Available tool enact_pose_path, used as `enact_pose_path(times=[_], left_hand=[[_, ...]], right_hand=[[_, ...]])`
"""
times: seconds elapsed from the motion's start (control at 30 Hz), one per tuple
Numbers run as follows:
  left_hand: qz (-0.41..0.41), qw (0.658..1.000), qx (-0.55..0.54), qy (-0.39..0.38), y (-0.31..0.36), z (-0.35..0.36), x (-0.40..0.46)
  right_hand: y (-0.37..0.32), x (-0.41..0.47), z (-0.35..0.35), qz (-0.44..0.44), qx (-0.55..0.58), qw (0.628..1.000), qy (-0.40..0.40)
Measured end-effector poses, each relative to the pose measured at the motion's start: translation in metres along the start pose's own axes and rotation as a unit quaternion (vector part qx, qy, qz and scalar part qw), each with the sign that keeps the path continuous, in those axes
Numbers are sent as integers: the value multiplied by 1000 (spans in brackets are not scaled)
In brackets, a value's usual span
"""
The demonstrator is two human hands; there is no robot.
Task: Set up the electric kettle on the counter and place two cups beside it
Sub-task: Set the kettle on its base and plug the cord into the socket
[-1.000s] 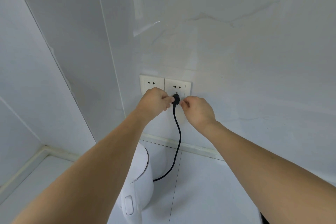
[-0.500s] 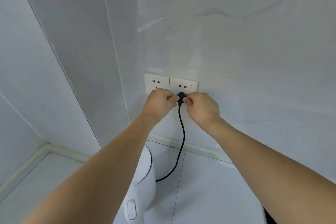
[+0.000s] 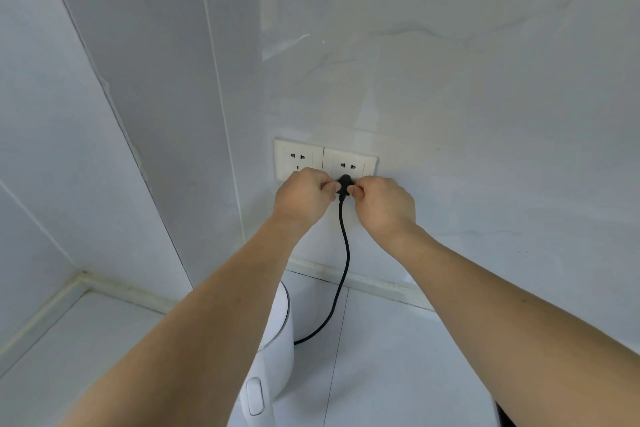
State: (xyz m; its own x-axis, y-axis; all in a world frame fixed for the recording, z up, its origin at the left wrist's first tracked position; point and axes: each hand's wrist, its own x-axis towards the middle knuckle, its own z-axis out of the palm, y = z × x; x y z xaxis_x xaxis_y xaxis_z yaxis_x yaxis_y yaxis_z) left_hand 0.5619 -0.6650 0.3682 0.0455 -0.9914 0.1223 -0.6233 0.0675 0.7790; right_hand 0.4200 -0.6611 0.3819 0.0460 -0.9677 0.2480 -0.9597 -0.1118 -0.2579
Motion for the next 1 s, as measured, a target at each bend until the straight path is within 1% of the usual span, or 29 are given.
enact_pose_path(times=[0.2, 0.33, 0.47, 0.53, 0.63, 0.67, 0.73, 0.77, 0.83, 0.9, 1.0], left_hand=[[-3, 999, -12, 31, -8, 6, 3], [-13, 999, -25, 42, -5, 11, -3], [-26, 999, 10, 33, -3, 6, -1], [-32, 999, 10, 38, -2, 6, -1], [-28, 997, 50, 52, 4, 7, -6], [-34, 998, 41, 45, 4, 8, -6], [-41, 999, -19, 6, 7, 6, -11], [-39, 999, -31, -13, 7, 3, -15], [-31, 999, -1, -22, 4, -2, -26], [-33, 998, 51, -6, 5, -3, -42], [-33, 991, 131, -13, 16, 4, -69]], right_hand=[[-2, 5, 4, -15, -29, 999, 2], [-2, 0, 0, -1, -36, 999, -2], [-4, 4, 2, 1, -32, 999, -6], [-3, 6, 3, 1, -37, 999, -4], [-7, 1, 0, 9, -42, 999, -9], [-9, -1, -1, 16, -39, 999, -16], [-11, -9, -7, 26, -37, 999, -24], [-10, -15, -11, 28, -37, 999, -25], [-2, -32, -18, 24, -27, 999, -23], [15, -55, -24, 18, -3, 1000, -21], [42, -93, -34, 21, 6, 999, -50]])
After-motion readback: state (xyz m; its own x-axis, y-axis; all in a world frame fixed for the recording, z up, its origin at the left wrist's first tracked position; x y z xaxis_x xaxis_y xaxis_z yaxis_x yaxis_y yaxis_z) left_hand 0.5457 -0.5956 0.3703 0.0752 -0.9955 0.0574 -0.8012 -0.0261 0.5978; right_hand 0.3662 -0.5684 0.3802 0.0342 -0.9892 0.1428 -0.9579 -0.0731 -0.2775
